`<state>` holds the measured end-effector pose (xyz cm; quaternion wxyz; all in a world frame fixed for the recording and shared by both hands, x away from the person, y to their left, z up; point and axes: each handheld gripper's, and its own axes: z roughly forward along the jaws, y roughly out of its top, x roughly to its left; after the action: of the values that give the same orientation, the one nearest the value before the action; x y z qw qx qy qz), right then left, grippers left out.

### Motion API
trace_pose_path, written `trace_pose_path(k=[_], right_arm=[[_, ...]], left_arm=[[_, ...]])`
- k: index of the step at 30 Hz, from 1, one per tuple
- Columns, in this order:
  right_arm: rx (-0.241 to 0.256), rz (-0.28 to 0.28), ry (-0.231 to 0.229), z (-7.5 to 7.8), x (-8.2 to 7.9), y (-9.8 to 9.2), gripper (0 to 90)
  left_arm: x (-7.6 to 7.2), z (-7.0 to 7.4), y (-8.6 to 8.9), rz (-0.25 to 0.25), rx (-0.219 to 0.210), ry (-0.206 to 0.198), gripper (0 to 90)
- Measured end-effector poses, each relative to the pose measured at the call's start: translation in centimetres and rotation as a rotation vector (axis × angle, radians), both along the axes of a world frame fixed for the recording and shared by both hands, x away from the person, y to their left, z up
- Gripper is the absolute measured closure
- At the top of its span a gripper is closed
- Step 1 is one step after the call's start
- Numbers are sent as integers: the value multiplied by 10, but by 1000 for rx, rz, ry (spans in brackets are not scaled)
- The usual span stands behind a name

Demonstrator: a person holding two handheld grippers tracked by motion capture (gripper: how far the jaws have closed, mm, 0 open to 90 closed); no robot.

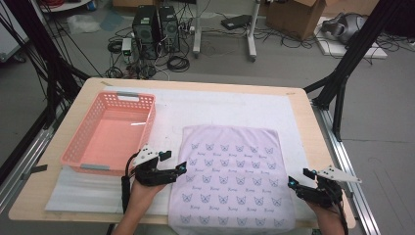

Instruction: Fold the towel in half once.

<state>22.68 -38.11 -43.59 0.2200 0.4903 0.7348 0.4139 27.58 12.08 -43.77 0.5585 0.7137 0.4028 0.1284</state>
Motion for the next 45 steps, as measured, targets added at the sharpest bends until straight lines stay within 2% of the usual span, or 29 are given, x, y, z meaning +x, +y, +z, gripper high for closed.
trace_pose_path(k=[4,8,10,12,14,16,18,19,20,21,22,25,29,31,32,33,34,35,36,37,38,39,41,43,44,45], right_arm=[[2,5,8,-2,6,2,294],[16,2,35,-5,17,3,311],[24,0,45,-5,22,3,320],[18,1,54,-5,28,4,337],[20,-1,60,-3,35,4,350],[23,-1,59,-2,41,5,372],[28,-3,70,-2,47,7,399],[30,-5,71,-2,50,8,412],[26,-8,74,-2,54,9,420],[31,-12,80,-2,57,11,434],[29,-13,80,-3,60,12,458],[24,-20,80,-5,69,16,490],[-3,-40,97,-9,80,21,501],[-25,-53,114,-9,84,22,505],[-26,-57,118,-9,87,23,508],[-32,-53,127,-9,90,24,523],[-52,-49,133,-10,92,25,544],[-73,-50,135,-10,94,27,566],[-89,-51,136,-9,95,28,615],[-104,-52,139,-8,95,29,675],[-99,-39,146,-8,96,29,801],[-91,-17,157,-7,97,29,872],[-119,-10,170,-4,99,31,885],[-135,-25,156,-2,101,29,891],[-119,-45,142,-1,102,25,892],[-97,-63,131,1,103,21,892]], left_arm=[[5,0,-5,6,23,16,283],[16,4,-11,29,52,31,295],[24,3,-13,43,50,39,317],[34,1,-16,55,64,72,331],[43,1,-19,62,67,78,356],[50,-4,-20,85,50,74,407],[58,-11,-20,112,62,99,417],[61,-15,-20,126,75,126,427],[64,-15,-19,151,71,157,449],[67,-15,-19,161,83,178,454],[70,-14,-21,171,125,180,454],[77,-13,-28,152,179,208,464],[79,-14,-34,156,227,171,509],[78,-14,-38,166,286,139,569],[77,-13,-39,167,324,119,627],[77,-14,-38,171,312,126,706],[78,-14,-36,175,293,138,743],[79,-14,-35,159,282,141,816],[79,-14,-34,160,279,145,857],[79,-14,-34,158,274,150,864],[80,-14,-33,159,264,155,868],[81,-14,-32,164,250,168,871],[82,-13,-30,199,242,160,872],[84,-11,-27,227,201,164,873],[86,-8,-26,221,206,171,873],[88,-4,-27,220,199,154,873]])
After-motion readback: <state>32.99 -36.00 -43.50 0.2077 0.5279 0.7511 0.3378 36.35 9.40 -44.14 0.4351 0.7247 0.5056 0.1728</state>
